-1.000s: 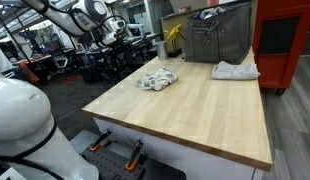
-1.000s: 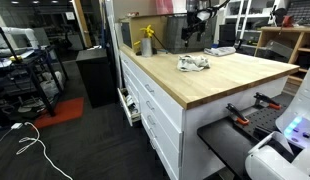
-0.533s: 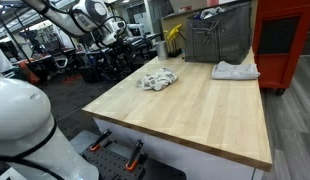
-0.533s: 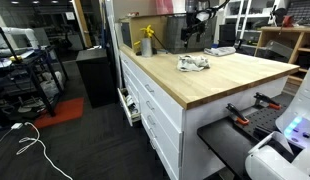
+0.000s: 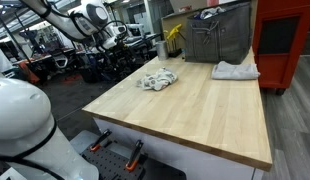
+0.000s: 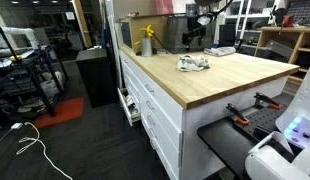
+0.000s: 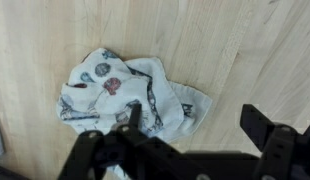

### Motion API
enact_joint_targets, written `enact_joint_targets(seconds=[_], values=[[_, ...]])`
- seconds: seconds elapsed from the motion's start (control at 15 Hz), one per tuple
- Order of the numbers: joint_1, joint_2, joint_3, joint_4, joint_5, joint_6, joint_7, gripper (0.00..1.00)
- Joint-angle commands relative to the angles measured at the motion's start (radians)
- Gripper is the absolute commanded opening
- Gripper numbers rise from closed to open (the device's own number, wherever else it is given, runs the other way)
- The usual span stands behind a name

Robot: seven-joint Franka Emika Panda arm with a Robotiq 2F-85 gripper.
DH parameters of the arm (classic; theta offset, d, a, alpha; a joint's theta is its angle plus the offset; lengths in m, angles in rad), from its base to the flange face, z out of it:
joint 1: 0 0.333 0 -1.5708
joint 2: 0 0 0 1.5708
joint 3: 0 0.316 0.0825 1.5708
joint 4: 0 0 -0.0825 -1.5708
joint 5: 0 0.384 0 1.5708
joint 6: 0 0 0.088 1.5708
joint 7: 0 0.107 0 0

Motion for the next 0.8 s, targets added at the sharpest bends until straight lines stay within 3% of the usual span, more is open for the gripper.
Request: enact_joint_targets(seconds=[0.0,0.73], values=[[0.015,0.007,0.0,-0.017,-0.009,0.026,0.041,1.0],[0.044,0.191,-0.012,0.074,-0.04,0.083,0.095,1.0]])
